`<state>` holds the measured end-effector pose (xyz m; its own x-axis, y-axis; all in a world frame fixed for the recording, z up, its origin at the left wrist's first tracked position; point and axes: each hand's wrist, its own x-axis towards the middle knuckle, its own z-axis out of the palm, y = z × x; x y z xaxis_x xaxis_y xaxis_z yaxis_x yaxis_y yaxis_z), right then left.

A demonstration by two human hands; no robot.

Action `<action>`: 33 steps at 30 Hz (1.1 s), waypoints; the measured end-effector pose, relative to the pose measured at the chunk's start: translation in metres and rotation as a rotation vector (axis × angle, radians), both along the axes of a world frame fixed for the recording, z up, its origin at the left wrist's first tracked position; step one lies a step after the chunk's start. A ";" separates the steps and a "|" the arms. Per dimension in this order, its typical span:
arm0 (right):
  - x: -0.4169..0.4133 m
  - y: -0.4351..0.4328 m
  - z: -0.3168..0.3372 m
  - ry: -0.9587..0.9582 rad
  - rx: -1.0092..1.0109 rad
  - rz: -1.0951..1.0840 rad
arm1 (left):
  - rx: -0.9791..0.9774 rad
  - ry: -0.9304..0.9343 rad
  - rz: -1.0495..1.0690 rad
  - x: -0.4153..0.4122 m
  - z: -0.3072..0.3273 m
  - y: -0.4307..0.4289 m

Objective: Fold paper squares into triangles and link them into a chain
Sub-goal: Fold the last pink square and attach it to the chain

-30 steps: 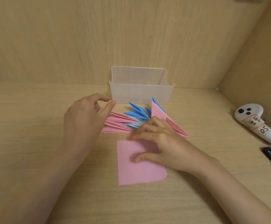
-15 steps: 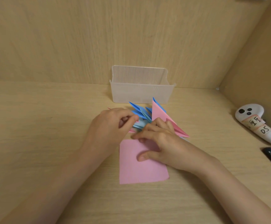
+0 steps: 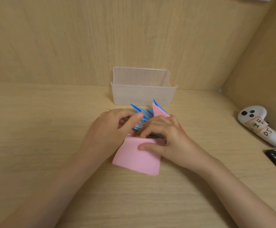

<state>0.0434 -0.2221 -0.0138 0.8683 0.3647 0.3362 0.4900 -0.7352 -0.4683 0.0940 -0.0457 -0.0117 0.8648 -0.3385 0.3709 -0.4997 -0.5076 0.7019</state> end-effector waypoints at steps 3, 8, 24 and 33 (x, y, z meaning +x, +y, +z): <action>-0.004 0.000 0.007 0.029 0.169 -0.123 | -0.072 0.101 0.005 -0.004 0.004 -0.001; -0.005 -0.001 0.012 0.051 0.388 -0.109 | -0.284 0.279 -0.018 -0.008 0.014 -0.002; -0.006 0.004 0.019 0.139 0.853 -0.218 | -0.555 0.433 -0.028 -0.005 0.019 0.002; -0.010 -0.008 0.020 -0.035 0.134 0.071 | -0.563 0.391 -0.003 -0.002 0.018 0.005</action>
